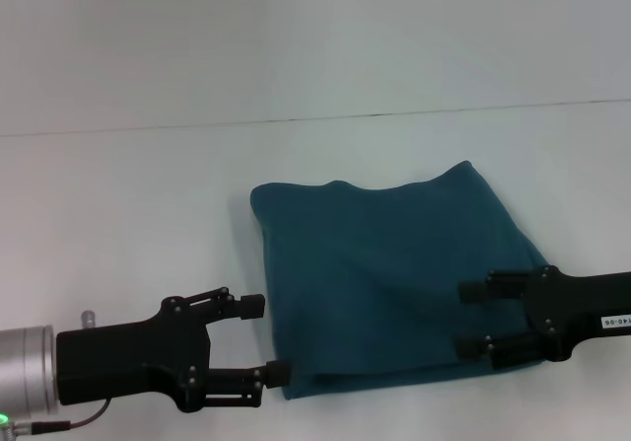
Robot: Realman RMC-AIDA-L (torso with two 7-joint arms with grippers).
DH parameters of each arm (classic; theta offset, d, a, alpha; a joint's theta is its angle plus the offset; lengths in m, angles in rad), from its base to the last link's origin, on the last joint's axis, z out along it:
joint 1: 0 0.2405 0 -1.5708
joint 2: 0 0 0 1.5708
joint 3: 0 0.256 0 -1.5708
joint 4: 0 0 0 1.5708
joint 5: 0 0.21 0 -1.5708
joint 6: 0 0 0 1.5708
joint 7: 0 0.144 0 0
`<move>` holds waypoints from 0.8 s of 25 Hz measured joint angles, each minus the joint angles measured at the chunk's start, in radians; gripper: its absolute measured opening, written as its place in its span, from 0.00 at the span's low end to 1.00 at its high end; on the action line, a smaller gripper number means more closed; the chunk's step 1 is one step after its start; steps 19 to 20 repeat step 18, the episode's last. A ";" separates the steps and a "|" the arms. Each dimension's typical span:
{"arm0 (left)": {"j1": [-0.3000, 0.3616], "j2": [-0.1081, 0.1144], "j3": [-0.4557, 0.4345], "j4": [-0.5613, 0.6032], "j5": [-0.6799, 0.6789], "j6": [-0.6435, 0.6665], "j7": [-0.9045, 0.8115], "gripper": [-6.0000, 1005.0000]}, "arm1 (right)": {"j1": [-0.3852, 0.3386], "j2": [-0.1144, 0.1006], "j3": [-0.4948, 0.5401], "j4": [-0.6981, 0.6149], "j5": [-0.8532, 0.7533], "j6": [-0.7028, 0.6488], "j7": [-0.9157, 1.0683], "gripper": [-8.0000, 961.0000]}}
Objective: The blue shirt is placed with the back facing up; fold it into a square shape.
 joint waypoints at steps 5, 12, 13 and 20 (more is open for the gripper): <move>-0.003 0.001 0.001 0.001 0.000 0.000 0.000 0.90 | -0.002 -0.004 0.004 0.004 0.001 -0.003 0.001 0.98; -0.009 0.003 0.004 -0.003 0.000 -0.001 -0.002 0.90 | 0.002 -0.004 -0.006 0.005 -0.001 -0.003 0.013 0.98; -0.009 0.003 0.004 -0.003 0.000 -0.001 -0.002 0.90 | 0.002 -0.004 -0.006 0.004 -0.002 -0.003 0.013 0.98; -0.009 0.003 0.001 -0.004 0.000 -0.002 -0.002 0.90 | 0.001 -0.006 -0.007 0.006 -0.002 -0.003 0.013 0.98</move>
